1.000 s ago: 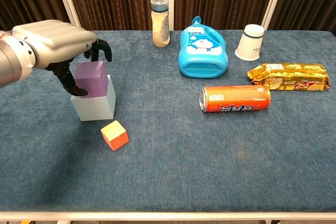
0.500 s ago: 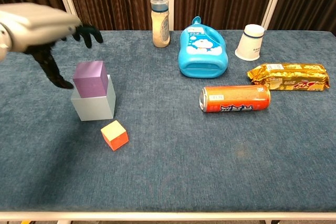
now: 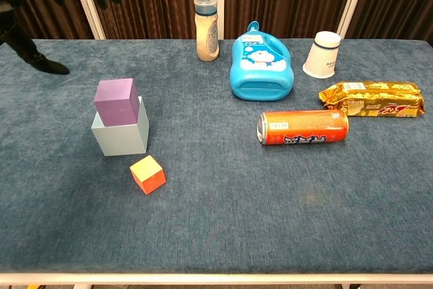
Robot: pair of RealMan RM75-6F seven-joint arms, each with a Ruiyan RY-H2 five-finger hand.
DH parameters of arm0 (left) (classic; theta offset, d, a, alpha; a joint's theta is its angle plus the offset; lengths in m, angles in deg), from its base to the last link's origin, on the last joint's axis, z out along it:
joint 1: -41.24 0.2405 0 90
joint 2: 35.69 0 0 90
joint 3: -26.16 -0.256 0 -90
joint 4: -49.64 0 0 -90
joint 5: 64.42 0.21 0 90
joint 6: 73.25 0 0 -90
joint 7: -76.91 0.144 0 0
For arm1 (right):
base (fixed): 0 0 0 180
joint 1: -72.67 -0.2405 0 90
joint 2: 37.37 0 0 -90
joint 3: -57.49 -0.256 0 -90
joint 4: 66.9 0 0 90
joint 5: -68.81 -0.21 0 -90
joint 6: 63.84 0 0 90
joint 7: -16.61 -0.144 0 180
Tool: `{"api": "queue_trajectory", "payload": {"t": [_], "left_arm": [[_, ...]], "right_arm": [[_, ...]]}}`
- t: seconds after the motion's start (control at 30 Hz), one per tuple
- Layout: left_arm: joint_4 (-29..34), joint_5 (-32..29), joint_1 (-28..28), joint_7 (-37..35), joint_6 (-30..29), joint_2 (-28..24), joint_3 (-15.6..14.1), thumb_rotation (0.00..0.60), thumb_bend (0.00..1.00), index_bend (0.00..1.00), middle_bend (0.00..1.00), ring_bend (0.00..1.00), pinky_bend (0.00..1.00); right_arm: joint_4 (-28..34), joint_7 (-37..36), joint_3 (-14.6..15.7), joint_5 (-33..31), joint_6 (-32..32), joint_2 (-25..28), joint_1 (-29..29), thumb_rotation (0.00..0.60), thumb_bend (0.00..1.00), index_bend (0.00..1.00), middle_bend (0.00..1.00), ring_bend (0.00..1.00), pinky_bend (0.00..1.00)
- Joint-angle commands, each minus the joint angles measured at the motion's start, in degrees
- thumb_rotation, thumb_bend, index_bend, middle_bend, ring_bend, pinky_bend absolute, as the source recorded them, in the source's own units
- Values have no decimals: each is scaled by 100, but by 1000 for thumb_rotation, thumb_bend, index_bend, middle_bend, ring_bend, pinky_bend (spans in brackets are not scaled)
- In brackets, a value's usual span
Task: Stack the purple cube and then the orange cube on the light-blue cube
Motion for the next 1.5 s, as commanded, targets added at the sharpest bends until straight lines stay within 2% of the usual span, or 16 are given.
{"api": "queue_trajectory", "payload": {"t": [0.03,0.2,0.27,0.4,0.63,0.8,0.97,1.5], "left_arm": [[-856,2404,277,-1258,260,-191,-770,600,170,310,353,239,389],[-1300,3571,85,-1379,614,-141,-1006,600,169,315,370,252,408],[-1554,4030,3,-1157,731,-78,-1043,600,169,315,375,252,405],[-2016,4536,-137,-923,1041,129,-1059,600,170,315,388,252,386],[-2599,4715,-235,-952,1362,585,-909,600,170,315,408,252,362],[-2890,4630,-381,-1283,1627,844,-778,600,170,320,415,252,361],[-3200,4595,-472,-1522,1874,1155,-783,600,170,326,426,254,361],[-3948,4565,-648,-1606,2112,1816,-643,600,173,346,465,301,370]], "right_arm": [[-4,-8,2,5,7,11,-2,600,231,39,67,0,0],[-12,-88,-9,-16,21,52,-7,600,231,39,67,0,0],[-20,-134,-16,-31,21,63,-5,600,231,39,67,0,0],[-27,-211,-27,-56,29,88,-5,600,231,39,67,0,0],[-39,-288,-29,-59,47,116,-9,600,231,39,68,0,0],[-40,-321,-32,-68,66,129,-16,600,231,39,67,0,0],[-42,-350,-26,-58,90,139,-25,600,231,39,68,0,0],[-35,-420,-27,-77,157,166,-58,600,230,39,69,0,0]]}}
